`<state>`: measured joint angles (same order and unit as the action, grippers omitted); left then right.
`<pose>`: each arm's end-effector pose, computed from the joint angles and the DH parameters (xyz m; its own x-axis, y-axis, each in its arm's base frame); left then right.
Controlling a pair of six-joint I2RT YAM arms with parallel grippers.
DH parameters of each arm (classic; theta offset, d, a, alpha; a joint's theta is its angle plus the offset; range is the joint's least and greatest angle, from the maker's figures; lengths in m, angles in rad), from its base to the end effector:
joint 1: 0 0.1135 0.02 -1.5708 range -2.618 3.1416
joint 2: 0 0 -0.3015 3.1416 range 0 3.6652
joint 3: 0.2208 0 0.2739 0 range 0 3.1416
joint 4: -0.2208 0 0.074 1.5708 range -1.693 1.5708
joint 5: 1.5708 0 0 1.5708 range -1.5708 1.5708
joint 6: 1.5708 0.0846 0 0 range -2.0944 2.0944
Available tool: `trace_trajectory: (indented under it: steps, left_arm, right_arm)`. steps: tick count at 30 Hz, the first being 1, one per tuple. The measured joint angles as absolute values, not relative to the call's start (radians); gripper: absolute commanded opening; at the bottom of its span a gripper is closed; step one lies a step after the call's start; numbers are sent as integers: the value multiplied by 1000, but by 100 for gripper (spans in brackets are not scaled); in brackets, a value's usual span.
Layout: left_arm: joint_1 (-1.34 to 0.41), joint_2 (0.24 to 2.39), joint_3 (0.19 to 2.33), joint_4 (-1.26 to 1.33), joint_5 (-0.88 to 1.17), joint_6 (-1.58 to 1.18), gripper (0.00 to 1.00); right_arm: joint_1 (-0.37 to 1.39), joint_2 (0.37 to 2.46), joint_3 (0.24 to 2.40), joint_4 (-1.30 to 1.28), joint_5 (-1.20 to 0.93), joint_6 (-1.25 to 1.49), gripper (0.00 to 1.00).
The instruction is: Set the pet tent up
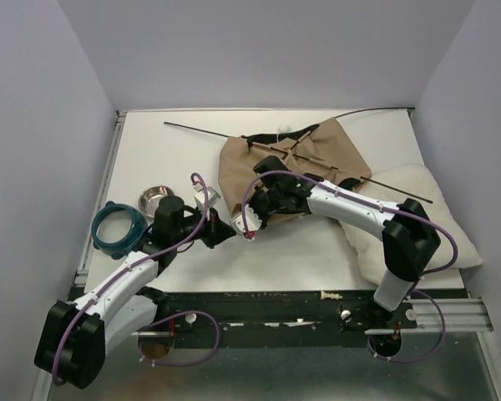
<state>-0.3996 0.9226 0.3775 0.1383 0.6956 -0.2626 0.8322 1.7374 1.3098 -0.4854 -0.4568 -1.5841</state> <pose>0.1864 -0.1376 0.2116 -0.5703 0.0245 -0.8211 0.7174 0.5018 -0.4833 0.2617 0.3429 0.2359 0.8522 -0.3970 -0.3409 -0.5215 -0.5905 -0.6160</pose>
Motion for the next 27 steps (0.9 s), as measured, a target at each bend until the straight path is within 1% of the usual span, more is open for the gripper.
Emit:
trace_trajectory:
  steps: [10, 17, 22, 27]
  left_arm:
    - [-401, 986, 417, 124, 697, -284, 0]
    - [-404, 1093, 528, -6, 713, -304, 5]
    - [-407, 1208, 617, -101, 734, -345, 13]
    - [-408, 1306, 671, -159, 761, -399, 18]
  right_arm:
    - [839, 1737, 1291, -463, -447, -1626, 1]
    - [844, 1715, 1234, -424, -442, -1681, 1]
    - [844, 1699, 1190, -397, -436, -1709, 1]
    - [844, 1691, 1156, -380, -431, -1724, 1]
